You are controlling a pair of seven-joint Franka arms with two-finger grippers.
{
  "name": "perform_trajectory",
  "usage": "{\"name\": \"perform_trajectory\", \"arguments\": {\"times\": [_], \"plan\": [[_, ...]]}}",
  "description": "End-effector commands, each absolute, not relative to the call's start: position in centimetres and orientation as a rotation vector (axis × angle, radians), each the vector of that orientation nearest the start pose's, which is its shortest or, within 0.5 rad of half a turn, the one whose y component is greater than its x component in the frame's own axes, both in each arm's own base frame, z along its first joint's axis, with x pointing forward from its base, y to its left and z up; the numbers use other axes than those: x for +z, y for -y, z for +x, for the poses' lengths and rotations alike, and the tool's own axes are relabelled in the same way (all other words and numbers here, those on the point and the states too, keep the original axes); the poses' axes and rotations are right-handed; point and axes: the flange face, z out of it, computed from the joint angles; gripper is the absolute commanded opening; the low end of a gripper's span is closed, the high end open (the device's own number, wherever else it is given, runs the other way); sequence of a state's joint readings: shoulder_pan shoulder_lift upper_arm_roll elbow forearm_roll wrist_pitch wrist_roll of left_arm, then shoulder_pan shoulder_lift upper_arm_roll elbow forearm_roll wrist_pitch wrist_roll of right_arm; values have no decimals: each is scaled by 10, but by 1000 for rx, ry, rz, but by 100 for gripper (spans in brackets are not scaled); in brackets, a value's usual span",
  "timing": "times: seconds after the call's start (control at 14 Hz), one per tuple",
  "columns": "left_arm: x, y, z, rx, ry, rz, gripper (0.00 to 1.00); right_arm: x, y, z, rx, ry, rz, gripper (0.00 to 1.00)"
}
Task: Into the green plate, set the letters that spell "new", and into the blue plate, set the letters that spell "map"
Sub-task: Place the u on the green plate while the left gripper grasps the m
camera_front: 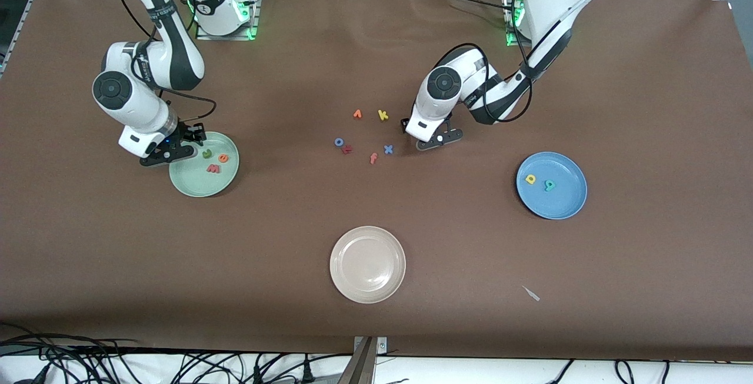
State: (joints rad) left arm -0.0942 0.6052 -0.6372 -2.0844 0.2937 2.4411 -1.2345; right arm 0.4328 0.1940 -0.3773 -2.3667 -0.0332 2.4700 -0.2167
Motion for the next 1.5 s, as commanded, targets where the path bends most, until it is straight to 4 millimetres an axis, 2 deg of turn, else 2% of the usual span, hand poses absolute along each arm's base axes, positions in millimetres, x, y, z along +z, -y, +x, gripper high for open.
{"name": "perform_trajectory", "arguments": {"times": [0.0,0.21,0.43,0.5,0.57,0.64,0.93,1.0,1.15,1.22,1.43], "plan": [[170,389,426,271,515,-3086,70,261,-26,502,96,485,-3175,68],[166,387,430,267,514,-3081,65,291,-35,520,145,397,-3180,71],[166,388,430,268,515,-3082,61,341,-53,547,223,283,-3195,75],[166,389,431,267,515,-3083,60,358,-57,554,227,261,-3199,83],[166,391,429,265,508,-3085,59,373,-59,561,225,249,-3201,95],[165,391,429,267,508,-3084,56,389,-60,565,230,247,-3201,99],[158,390,427,272,503,-3070,50,491,-61,591,205,230,-3206,100],[158,390,427,271,503,-3069,49,506,-57,595,204,213,-3211,100],[157,388,428,269,500,-3068,41,520,-46,602,179,177,-3220,100],[156,388,428,262,477,-3067,37,520,-41,602,179,168,-3217,100],[152,384,430,246,451,-3058,33,517,-36,599,220,150,-3199,100]]}}
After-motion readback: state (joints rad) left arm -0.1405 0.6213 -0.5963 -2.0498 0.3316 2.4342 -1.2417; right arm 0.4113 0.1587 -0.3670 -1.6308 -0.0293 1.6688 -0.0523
